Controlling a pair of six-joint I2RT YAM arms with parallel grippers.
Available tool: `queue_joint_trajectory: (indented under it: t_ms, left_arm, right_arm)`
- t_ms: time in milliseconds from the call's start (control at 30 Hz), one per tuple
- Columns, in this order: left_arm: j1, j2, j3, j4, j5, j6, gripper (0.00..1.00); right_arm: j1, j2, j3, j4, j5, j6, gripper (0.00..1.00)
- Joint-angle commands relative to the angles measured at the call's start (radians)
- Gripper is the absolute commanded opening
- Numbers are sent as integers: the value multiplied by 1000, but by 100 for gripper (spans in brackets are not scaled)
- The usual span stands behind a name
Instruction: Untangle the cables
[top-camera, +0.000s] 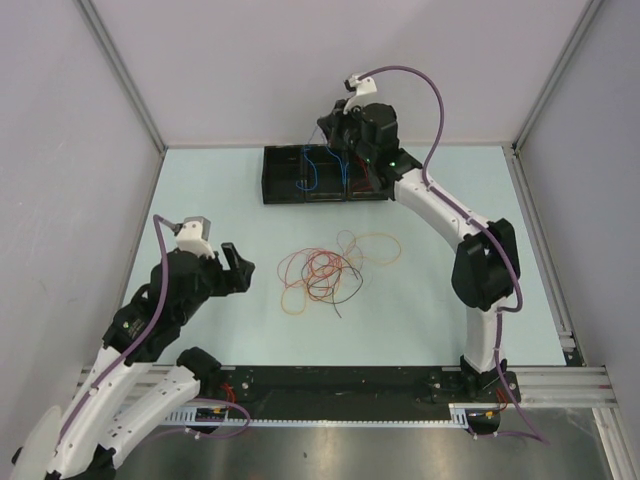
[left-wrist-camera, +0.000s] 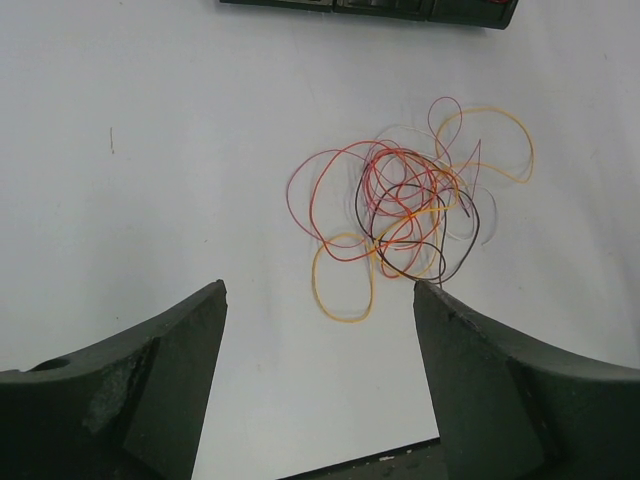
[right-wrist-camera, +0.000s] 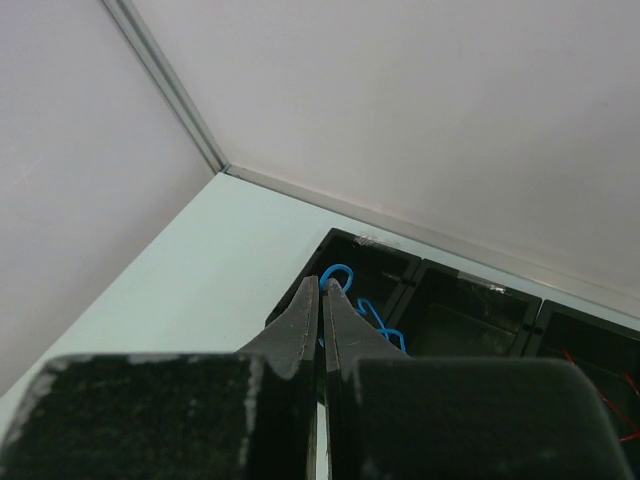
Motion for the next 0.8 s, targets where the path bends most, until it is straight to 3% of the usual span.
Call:
queue_joint_trajectory:
  t_ms: [0,767]
  left_arm:
    - [15,-2,-3,30,-6,24,80]
    - [41,6,-6,33,2,29,80]
  right_arm:
    - [1,27,86,40,17,-4,0]
    - [-39,-170,15,87,-3,81,0]
